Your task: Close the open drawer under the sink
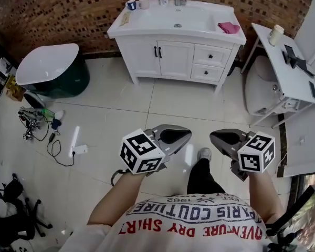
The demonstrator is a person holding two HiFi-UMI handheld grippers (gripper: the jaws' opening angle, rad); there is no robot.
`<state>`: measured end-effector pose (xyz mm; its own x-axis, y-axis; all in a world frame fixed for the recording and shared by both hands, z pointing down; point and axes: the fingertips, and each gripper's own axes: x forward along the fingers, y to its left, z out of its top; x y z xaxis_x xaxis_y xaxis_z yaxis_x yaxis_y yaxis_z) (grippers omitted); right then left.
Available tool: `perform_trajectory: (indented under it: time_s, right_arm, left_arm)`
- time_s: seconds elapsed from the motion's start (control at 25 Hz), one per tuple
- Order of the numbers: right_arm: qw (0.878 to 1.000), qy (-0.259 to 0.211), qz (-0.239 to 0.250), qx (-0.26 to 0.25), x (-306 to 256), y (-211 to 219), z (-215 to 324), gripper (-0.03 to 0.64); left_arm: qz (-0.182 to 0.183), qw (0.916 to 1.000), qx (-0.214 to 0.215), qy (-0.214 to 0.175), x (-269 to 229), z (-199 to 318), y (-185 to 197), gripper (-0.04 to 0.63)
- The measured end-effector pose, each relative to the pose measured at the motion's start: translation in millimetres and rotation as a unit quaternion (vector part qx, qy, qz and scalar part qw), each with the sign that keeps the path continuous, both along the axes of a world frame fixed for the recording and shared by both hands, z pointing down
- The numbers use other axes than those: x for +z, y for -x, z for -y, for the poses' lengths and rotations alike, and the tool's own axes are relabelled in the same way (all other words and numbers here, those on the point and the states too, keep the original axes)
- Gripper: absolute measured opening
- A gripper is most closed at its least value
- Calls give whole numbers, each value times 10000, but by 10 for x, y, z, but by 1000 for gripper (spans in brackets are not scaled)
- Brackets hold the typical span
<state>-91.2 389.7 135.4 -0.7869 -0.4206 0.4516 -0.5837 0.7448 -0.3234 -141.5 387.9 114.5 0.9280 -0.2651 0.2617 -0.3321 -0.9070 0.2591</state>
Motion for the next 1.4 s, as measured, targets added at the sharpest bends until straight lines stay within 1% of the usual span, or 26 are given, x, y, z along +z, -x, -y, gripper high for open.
perform_trajectory:
  time_s: [0.08, 0.24, 0.4, 0.64, 0.8, 1.04, 1.4]
  right_arm:
    - [10000, -5, 20, 8, -204, 74, -260, 8]
    - [10000, -69, 25, -37, -472, 176, -611, 6]
    - [9999, -100, -9, -88, -501, 173, -944, 6]
    - [9998, -168, 89, -33, -464, 121, -1176, 6]
    - [9997, -213, 70, -108, -434, 124, -1285, 6]
    - [9994, -309, 84, -160, -530, 114, -1274, 6]
    - [9990, -409, 91, -182, -461, 58, -1326, 6]
  left_arm:
    - [-4, 10000, 40, -11, -215, -277, 71, -15]
    - [2, 9999, 87, -114, -540, -629, 133, -15]
    - [35, 9997, 172, -179, -577, -992, 71, -17]
    - [117, 9995, 162, -258, -514, -1284, 40, -15]
    - [109, 9995, 88, -300, -511, -1362, 39, -15]
    - [175, 9994, 35, -291, -522, -1316, 7, -15]
    - [222, 9991, 65, -353, -447, -1335, -60, -15]
